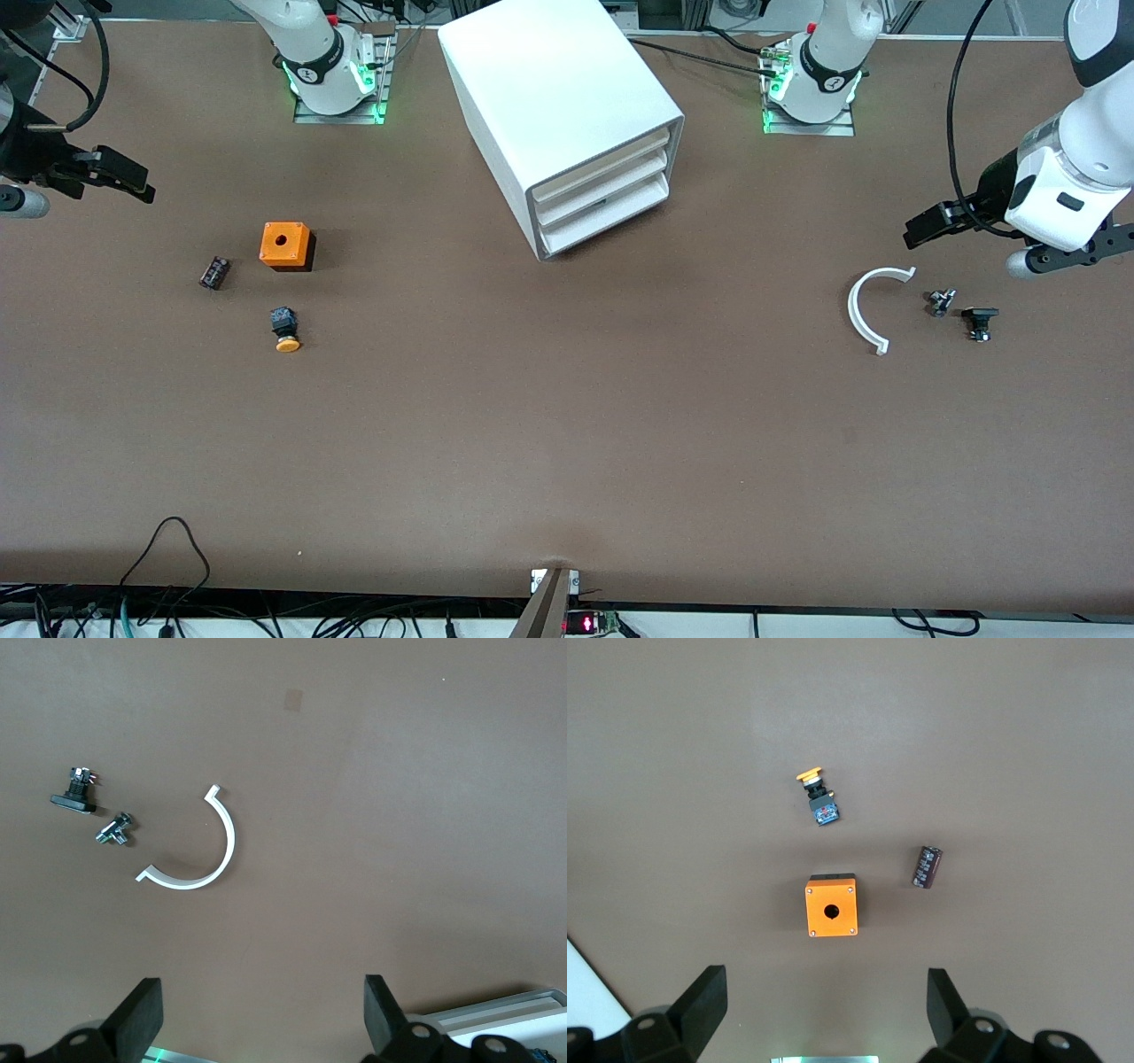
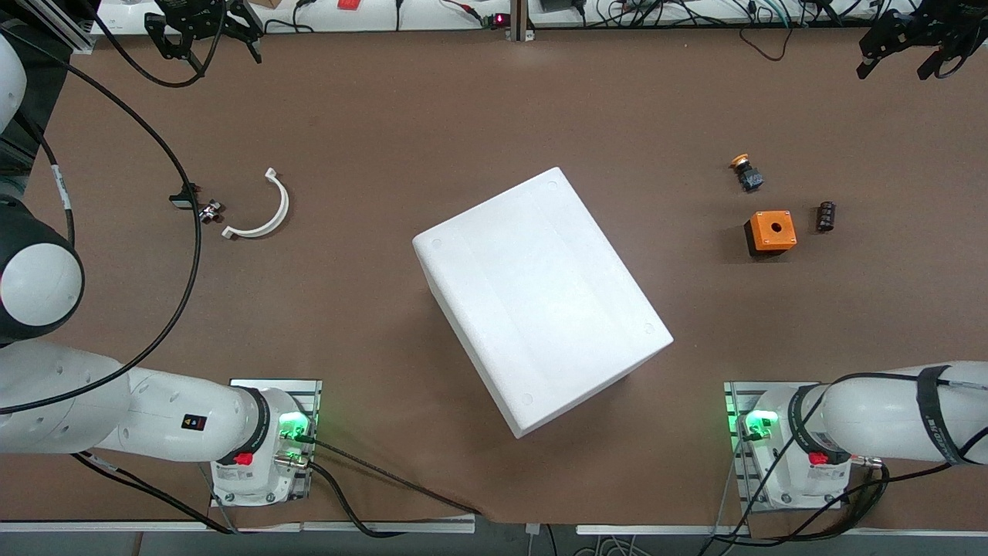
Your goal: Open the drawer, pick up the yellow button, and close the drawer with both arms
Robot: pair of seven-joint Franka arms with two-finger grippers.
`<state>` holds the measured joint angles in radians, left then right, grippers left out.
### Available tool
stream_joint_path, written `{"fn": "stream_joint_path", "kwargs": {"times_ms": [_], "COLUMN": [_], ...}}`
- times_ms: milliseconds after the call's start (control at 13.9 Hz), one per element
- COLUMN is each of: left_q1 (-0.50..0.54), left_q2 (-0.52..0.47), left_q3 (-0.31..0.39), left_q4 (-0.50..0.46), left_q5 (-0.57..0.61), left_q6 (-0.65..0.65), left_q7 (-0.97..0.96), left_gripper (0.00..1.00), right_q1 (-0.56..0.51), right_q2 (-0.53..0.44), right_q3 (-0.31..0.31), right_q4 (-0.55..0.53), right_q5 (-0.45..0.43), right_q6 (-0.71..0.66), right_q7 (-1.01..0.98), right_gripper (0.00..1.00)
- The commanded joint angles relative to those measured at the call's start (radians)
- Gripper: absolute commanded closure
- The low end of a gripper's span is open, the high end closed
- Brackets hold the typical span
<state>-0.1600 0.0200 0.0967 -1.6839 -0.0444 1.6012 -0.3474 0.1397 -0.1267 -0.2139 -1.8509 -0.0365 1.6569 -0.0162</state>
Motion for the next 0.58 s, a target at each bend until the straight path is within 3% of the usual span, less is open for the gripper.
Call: {"fn": "stream_joint_path", "kwargs": {"times_ms": [0,504], "left_q1": [-0.001,0.000], "left_q2": [0.005,0.005], "left_q3": [0.003,0.005], "left_q4": [0.015,0.015], "left_q5": [0.020,0.018], "left_q6": [-0.012,-0.014], "left_q7": [0.016,0.015], "left_gripper": [0.00,0.00], "right_q1": [0.003,0.012], "right_q2": [-0.022,-0.008], "right_q3": [0.001,0.004], "right_q4": [-0.027,-0.021], "right_q5": [0.004,0.009], "right_q6": [0.030,0.080], "right_q7": [-0.010,-0.008], "right_gripper": [0.00,0.00]}}
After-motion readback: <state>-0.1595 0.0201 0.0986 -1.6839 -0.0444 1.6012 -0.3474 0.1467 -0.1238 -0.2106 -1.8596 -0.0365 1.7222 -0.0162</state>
